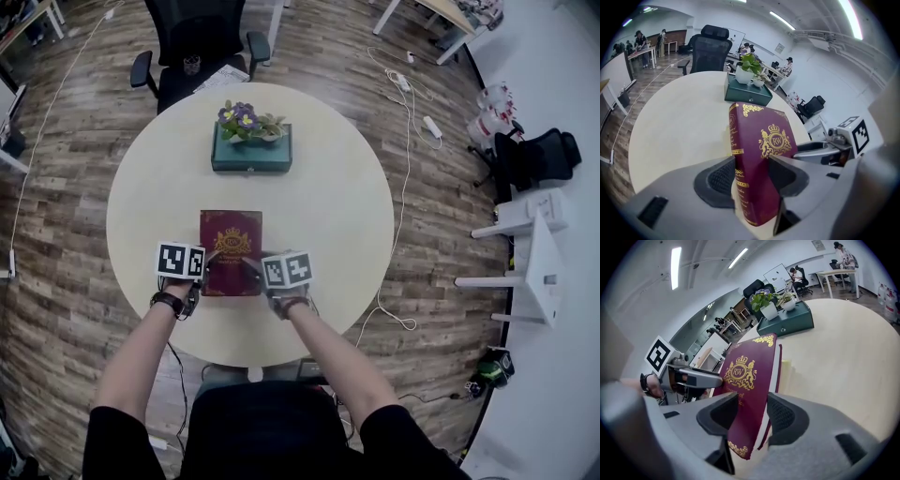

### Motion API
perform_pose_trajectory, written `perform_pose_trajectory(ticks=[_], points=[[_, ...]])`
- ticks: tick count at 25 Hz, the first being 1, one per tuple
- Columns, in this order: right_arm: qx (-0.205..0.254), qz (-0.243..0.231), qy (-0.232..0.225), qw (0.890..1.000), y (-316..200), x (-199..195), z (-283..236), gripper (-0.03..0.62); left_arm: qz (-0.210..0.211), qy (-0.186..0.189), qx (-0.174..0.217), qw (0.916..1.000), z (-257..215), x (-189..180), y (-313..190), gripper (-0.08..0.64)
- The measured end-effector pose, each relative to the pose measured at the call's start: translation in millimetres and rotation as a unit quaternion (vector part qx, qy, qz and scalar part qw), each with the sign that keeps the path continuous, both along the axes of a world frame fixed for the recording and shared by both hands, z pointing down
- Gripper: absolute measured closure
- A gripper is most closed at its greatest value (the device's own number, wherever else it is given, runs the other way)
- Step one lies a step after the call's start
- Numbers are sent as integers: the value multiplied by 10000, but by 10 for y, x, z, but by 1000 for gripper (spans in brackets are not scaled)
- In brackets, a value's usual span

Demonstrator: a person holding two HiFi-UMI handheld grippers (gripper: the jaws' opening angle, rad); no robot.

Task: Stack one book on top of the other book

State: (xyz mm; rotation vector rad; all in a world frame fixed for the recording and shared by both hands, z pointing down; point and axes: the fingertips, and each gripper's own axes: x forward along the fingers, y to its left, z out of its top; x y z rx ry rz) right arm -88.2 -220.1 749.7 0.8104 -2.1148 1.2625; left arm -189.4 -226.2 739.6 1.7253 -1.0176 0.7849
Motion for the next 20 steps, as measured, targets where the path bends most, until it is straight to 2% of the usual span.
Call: perform_pose_trajectory(ticks=[8, 20], points=[[-228, 153, 122, 9995, -29, -45, 214, 413, 30, 64, -137, 9999, 200, -46, -89, 347], [-211, 272, 274, 9990, -45, -33, 242, 416, 158, 237, -223, 9993, 288, -42, -120, 344]])
